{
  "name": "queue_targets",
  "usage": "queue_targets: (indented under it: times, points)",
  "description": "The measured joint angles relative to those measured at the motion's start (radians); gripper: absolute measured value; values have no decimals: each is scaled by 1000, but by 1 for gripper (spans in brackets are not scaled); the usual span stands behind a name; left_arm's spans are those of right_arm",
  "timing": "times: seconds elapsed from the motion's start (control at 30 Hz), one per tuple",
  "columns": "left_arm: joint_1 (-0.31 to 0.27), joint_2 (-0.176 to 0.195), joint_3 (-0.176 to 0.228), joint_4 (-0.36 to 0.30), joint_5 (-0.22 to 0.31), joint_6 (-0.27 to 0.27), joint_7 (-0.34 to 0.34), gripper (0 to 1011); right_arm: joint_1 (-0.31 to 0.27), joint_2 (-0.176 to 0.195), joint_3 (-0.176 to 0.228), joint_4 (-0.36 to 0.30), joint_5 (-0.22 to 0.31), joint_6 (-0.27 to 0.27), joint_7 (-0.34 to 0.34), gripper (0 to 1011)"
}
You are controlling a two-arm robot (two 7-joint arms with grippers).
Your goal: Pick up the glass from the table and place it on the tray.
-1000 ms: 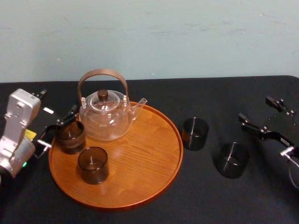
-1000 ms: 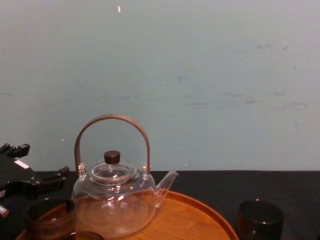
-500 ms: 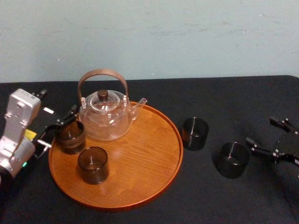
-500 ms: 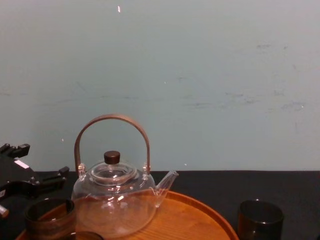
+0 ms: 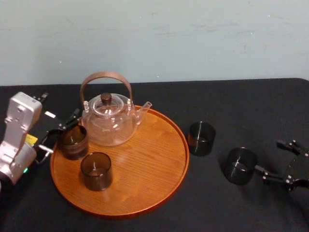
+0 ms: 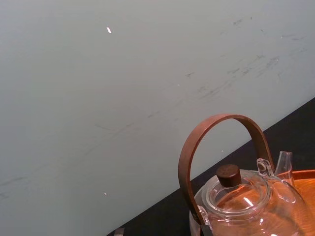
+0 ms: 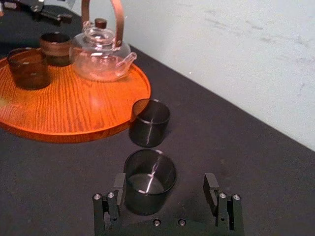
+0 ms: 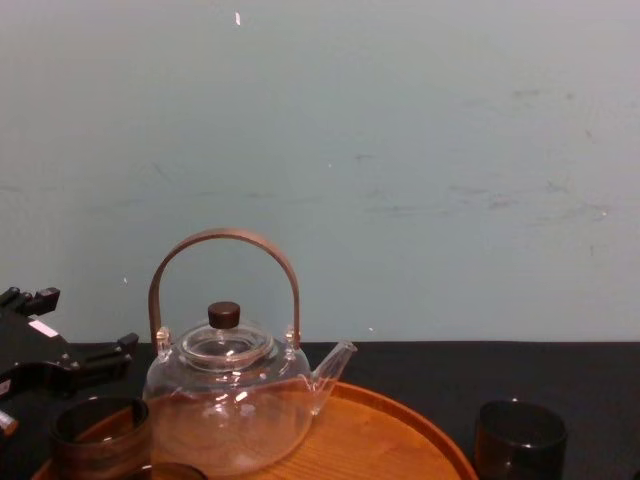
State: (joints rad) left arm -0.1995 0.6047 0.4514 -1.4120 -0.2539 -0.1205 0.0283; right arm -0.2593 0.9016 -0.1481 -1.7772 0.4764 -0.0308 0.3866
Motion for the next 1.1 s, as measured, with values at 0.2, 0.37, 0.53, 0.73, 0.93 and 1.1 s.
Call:
queue_targets:
  times: [0.2,0.37,0.53,0.73,0.93,1.1]
  points:
    - [0,0,0,0,0,0,0,1002,8,-6,-10,13,-26,8,25,1002]
    - [0,0,0,0,0,0,0,1001,20,-12,-20,28,-46,8,51,1002]
    - [0,0,0,0,0,0,0,1001,35,-21,-29,43,-65,7,77,1002]
    - [0,0,0,0,0,0,0,1001,53,-45,-31,62,-73,17,95,1002]
    - [0,0,0,0,0,0,0,1001,80,-80,-35,84,-61,44,116,1002]
    - [0,0,0,0,0,0,0,1001,102,-115,-35,104,-35,83,123,1002]
